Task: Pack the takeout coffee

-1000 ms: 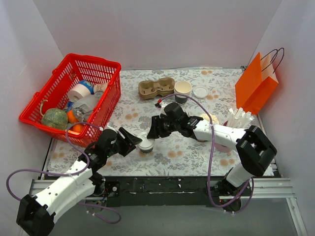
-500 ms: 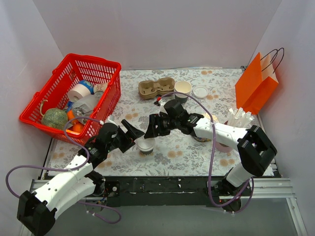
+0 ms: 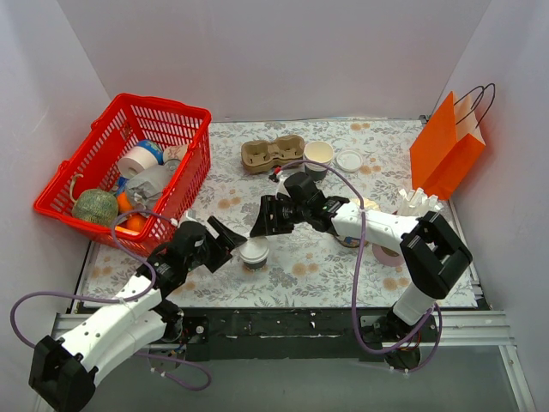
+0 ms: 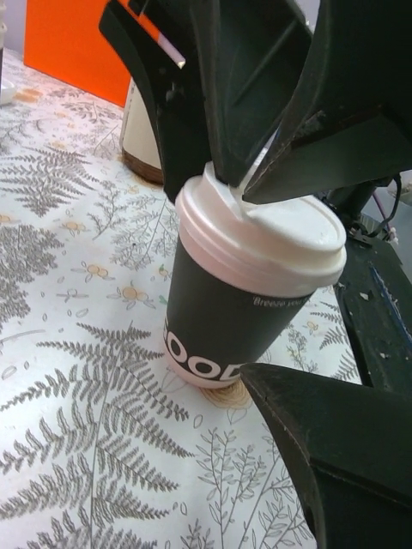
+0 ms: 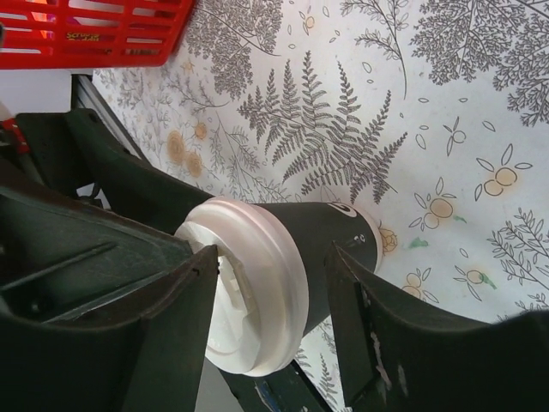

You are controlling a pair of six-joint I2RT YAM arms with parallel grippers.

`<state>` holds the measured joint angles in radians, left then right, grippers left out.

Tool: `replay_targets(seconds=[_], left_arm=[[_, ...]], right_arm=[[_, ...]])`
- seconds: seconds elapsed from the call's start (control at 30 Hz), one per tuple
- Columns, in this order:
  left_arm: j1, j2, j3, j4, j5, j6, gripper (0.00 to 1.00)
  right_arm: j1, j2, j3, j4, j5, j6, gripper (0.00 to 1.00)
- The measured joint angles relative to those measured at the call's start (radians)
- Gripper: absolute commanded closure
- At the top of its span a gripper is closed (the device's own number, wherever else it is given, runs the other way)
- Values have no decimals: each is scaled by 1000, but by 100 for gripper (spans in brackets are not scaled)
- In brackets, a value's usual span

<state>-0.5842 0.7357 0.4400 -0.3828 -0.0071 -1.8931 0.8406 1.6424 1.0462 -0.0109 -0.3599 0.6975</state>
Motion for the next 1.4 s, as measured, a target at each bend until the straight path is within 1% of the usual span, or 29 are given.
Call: replay_targets(seconds=[0.07, 0.1, 0.13, 0.23, 0.3, 0.43, 0.53, 0.63, 0.67, 0.73, 0.77, 0.8, 0.83, 0.9, 0.97, 1.17, 1.4], left_arm=[[0, -8, -22, 5, 3, -4, 33], [0, -9, -35, 12, 5, -10, 37], [0, -11, -40, 22, 6, -15, 39], [0, -13, -43, 43, 13, -26, 46], [0, -13, -47, 53, 13, -30, 47], [0, -15, -56, 68, 11, -37, 49], [0, -30, -66, 70, 18, -42, 49], [0, -53, -76, 67, 26, -44, 43], [0, -59, -79, 62, 30, -44, 38], [0, -69, -83, 52, 38, -42, 30], [0, -72, -83, 46, 44, -40, 23], [0, -72, -82, 39, 48, -35, 9], [0, -72, -80, 31, 50, -31, 4], [0, -67, -63, 3, 55, -15, 2], [0, -58, -28, -28, 54, -6, 2], [0, -59, 93, -99, 20, 31, 2], [0, -82, 115, -156, -27, 38, 2]], right_arm=[[0, 0, 0, 13, -6, 3, 48], [0, 0, 0, 16, -7, 5, 50], [0, 0, 0, 17, -10, 6, 50], [0, 0, -3, 32, -14, 9, 57], [0, 0, -19, 53, -18, 14, 64], [-3, 0, -44, 96, -34, 26, 69], [-3, -2, -59, 118, -41, 31, 69], [-3, -10, -64, 119, -43, 24, 63], [-3, -13, -64, 118, -40, 16, 57], [-2, -18, -61, 106, -35, -3, 52], [-2, -19, -51, 87, -30, -15, 44], [-2, -19, -43, 72, -26, -24, 39], [-2, -19, -27, 48, -18, -37, 36], [-2, -20, 3, 5, -10, -63, 23], [-2, -20, 33, -19, -8, -81, 6], [-2, -59, 77, -53, 10, -121, 3], [-2, -153, 42, -70, 47, -134, 2]])
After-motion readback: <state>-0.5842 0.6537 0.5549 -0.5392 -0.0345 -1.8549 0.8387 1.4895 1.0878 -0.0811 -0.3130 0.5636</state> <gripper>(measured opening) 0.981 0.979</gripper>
